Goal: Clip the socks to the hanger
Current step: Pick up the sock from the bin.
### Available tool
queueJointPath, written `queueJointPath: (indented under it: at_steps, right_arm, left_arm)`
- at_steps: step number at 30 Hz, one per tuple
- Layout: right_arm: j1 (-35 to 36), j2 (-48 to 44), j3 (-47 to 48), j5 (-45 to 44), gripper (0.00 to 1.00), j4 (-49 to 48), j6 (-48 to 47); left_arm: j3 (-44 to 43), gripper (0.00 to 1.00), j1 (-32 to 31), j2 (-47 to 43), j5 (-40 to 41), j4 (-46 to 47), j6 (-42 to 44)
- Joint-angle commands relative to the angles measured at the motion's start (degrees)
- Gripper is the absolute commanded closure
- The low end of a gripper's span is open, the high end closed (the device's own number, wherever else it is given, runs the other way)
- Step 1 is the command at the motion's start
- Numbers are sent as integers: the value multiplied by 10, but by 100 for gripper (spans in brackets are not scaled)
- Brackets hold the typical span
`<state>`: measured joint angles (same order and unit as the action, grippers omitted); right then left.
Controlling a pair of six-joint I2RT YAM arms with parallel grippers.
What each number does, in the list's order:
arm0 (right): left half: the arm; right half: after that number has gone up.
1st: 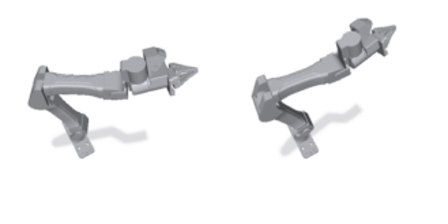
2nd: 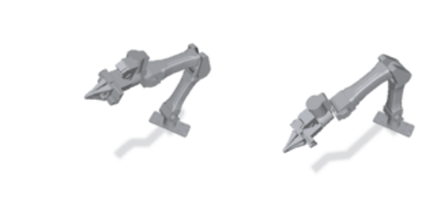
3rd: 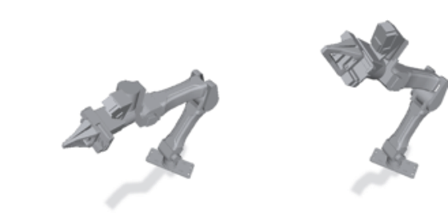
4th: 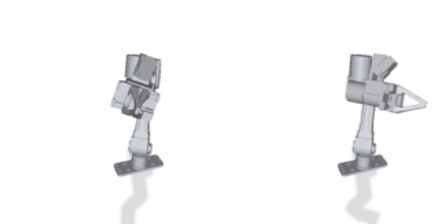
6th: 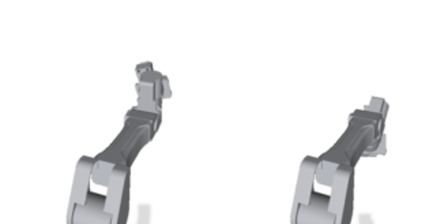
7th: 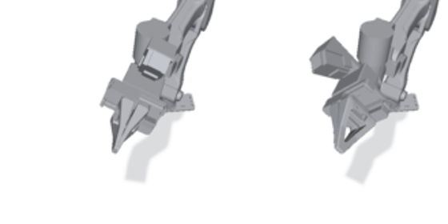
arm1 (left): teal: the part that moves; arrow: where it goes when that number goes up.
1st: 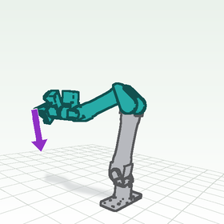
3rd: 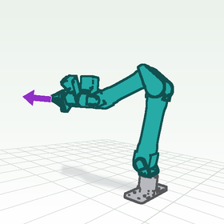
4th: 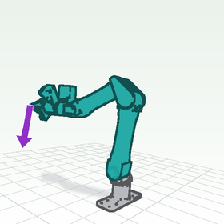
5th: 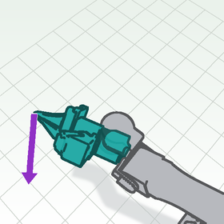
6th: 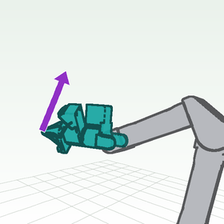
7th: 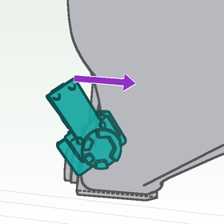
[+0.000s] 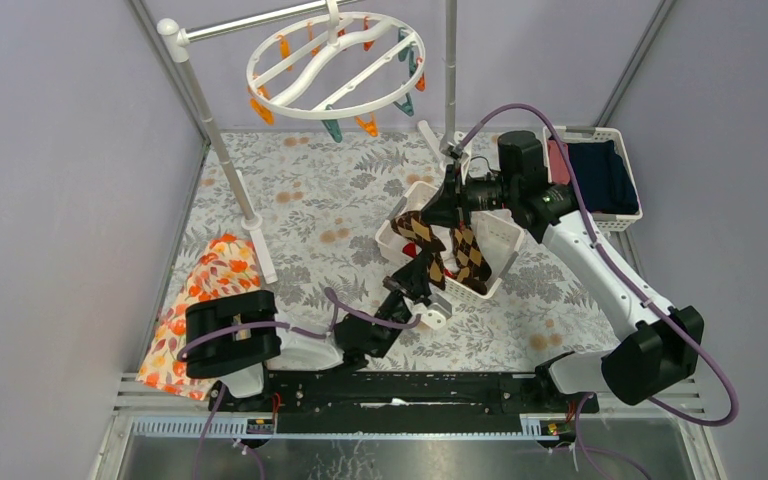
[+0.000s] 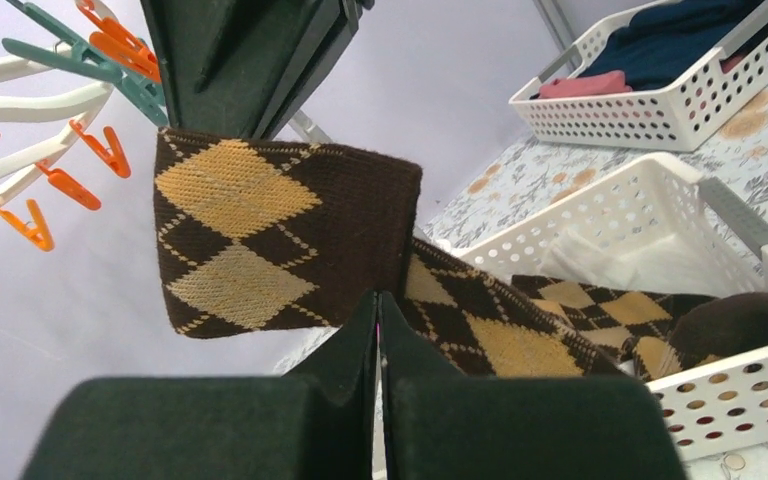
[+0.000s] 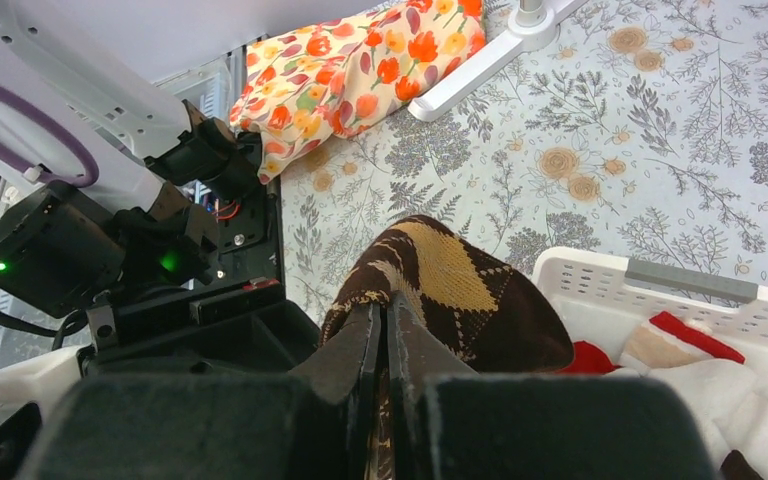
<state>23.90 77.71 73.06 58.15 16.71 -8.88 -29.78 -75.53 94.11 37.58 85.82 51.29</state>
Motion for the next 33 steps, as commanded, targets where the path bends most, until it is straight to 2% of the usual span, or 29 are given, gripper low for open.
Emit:
queueJointPath:
  at_steps: [1,6,8,13,17,19,21,23,24,26,27,31,33]
  right_arm:
    - [3,-25,-4,10,100,-19,1]
    - [2,-30,-8,-16,99,6,-38]
    - [-1,-34,-14,-26,96,12,-56]
    - [-20,-42,-44,-12,91,-10,-60]
    - [-22,-36,-49,-1,91,-16,-56]
    - [-22,-37,-46,8,91,-18,-49]
    - [-23,-41,-46,19,91,-22,-42]
    - [-23,-46,-48,25,91,-26,-38]
    - [-24,-47,-50,29,91,-29,-34]
    - [-25,-47,-53,35,90,-35,-28]
    - [-25,-46,-54,40,91,-40,-23]
    - [-25,-45,-60,55,91,-59,-4]
    - [-25,-46,-60,54,91,-60,-3]
  left_arm:
    - [-3,100,-3,-15,28,63,12]
    - [48,100,-4,-102,28,55,-35]
    - [72,100,-4,-154,18,19,-76]
    - [72,100,-2,-287,-51,-234,-206]
    - [59,100,8,-354,-139,-399,-263]
    - [68,80,27,-366,-183,-422,-298]
    - [70,61,74,-383,-253,-462,-392]
    - [76,46,167,-407,-401,-477,-519]
    - [85,34,234,-418,-488,-457,-611]
    - [110,10,312,-424,-558,-395,-731]
    - [116,2,337,-423,-578,-376,-772]
    - [97,1,397,-366,-624,-361,-933]
    - [90,1,416,-314,-690,-305,-997]
